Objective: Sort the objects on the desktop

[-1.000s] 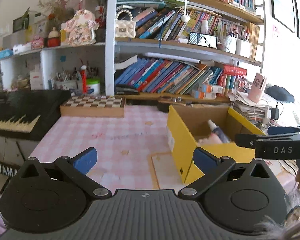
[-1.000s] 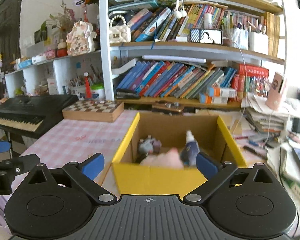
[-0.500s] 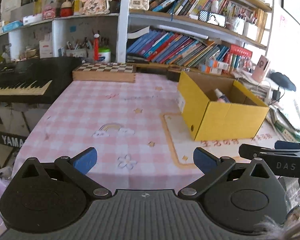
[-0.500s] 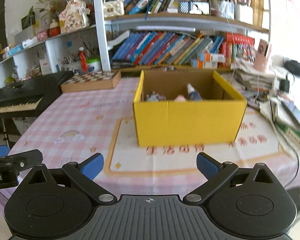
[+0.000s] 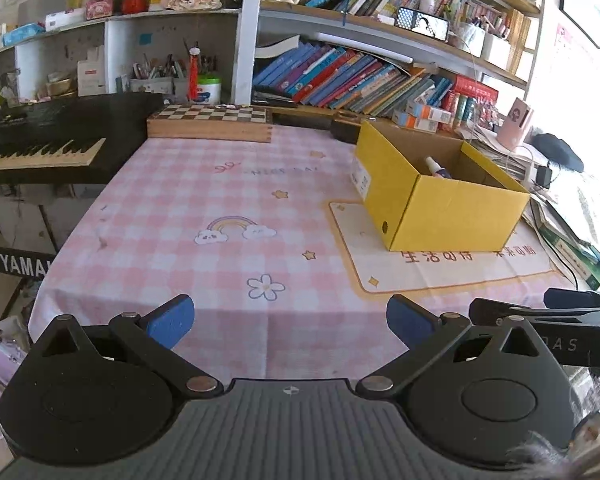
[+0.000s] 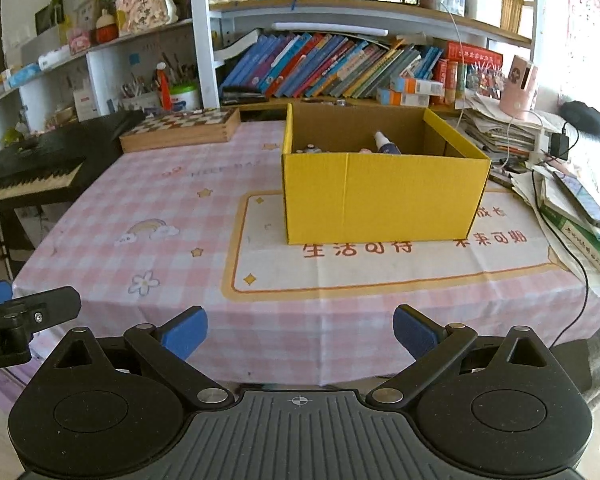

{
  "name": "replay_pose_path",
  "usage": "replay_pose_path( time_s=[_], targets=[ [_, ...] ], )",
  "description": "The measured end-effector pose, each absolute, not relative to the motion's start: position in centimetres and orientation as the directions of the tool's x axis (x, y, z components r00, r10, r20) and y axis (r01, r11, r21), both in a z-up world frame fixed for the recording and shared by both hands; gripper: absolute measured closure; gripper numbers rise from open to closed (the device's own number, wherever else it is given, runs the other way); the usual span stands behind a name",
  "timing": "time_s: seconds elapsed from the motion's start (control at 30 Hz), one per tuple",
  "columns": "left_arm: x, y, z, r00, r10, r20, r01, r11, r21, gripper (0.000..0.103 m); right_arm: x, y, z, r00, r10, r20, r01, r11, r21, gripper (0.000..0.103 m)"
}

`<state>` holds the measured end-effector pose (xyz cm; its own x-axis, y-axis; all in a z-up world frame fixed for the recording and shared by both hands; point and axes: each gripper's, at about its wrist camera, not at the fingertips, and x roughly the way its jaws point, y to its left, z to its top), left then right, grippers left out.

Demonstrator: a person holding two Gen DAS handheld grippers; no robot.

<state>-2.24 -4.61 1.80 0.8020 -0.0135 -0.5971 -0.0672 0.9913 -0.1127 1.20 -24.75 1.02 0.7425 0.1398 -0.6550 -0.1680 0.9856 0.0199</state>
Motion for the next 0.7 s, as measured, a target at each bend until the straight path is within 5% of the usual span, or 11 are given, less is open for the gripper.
replay_pose_path(
  time_s=[0.7],
  targets=[
    [-2.28,-4.14,1.53,0.784,-0.040,-0.620,-0.035,0.994,-0.108,0.000,0.73,-24.24,0.97,0.738,0.129,-0.662,-0.151,0.988,0.025,0.002]
  ],
)
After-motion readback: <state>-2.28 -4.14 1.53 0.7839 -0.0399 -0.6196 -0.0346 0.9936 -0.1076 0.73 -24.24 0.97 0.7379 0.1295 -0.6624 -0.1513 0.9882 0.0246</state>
